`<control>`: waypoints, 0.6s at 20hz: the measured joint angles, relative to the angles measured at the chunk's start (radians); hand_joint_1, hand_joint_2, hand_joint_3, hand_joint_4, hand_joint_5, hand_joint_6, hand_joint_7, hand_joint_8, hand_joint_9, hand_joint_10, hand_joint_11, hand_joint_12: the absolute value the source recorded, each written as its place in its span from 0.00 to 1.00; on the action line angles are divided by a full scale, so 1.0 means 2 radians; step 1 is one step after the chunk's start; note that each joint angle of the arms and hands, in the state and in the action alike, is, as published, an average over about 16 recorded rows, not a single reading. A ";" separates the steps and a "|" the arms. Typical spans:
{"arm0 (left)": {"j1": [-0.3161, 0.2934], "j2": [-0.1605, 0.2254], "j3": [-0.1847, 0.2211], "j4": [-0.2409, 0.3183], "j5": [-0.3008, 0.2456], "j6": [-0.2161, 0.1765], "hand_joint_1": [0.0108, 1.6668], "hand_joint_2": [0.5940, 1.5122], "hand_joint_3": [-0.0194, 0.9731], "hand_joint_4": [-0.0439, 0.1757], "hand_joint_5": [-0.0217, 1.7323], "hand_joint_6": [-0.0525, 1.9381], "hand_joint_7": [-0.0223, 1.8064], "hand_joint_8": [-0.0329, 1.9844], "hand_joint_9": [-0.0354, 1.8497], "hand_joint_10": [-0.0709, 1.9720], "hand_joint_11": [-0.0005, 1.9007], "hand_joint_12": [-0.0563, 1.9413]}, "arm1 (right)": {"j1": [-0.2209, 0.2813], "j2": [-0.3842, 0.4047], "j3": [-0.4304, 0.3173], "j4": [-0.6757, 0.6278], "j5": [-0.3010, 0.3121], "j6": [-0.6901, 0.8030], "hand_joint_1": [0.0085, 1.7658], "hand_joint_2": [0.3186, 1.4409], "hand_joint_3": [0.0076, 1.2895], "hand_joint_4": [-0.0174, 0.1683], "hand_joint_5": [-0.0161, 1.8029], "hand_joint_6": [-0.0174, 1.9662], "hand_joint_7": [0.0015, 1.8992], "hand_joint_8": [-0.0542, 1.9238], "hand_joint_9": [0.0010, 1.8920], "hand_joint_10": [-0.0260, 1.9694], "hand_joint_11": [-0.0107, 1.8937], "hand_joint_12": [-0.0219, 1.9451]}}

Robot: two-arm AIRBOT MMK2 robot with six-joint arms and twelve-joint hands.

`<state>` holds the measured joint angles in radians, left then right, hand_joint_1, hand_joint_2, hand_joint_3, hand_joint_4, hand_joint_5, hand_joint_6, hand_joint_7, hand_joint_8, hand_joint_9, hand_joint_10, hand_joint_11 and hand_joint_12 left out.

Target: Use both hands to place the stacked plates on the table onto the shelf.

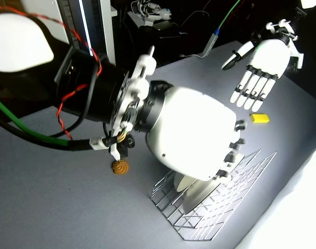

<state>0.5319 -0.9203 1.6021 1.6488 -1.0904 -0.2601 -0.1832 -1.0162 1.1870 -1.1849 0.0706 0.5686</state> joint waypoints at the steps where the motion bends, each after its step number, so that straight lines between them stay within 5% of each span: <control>1: -0.001 0.002 -0.006 0.001 0.000 0.001 0.00 0.63 0.04 0.20 0.05 0.04 0.08 0.02 0.07 0.04 0.02 0.04 | 0.003 0.006 -0.004 0.003 0.001 -0.009 0.57 0.68 0.00 0.07 0.46 0.11 0.52 0.03 0.46 0.24 0.31 0.68; 5: -0.002 0.009 -0.026 0.007 0.001 0.001 0.00 0.64 0.04 0.20 0.06 0.04 0.09 0.02 0.08 0.04 0.01 0.05 | 0.009 0.037 -0.024 0.050 0.015 -0.092 0.55 0.69 0.00 0.07 0.46 0.09 0.51 0.03 0.43 0.26 0.29 0.69; 12: -0.002 0.013 -0.042 0.015 0.003 0.000 0.00 0.65 0.04 0.20 0.07 0.04 0.10 0.02 0.09 0.04 0.01 0.09 | -0.011 0.111 -0.079 0.245 0.058 -0.368 0.55 0.69 0.00 0.09 0.44 0.06 0.48 0.03 0.40 0.28 0.25 0.67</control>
<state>0.5280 -0.8941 1.5171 1.6792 -1.0835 -0.2596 -0.2054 -0.7944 1.0293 -0.6947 0.1857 -0.1667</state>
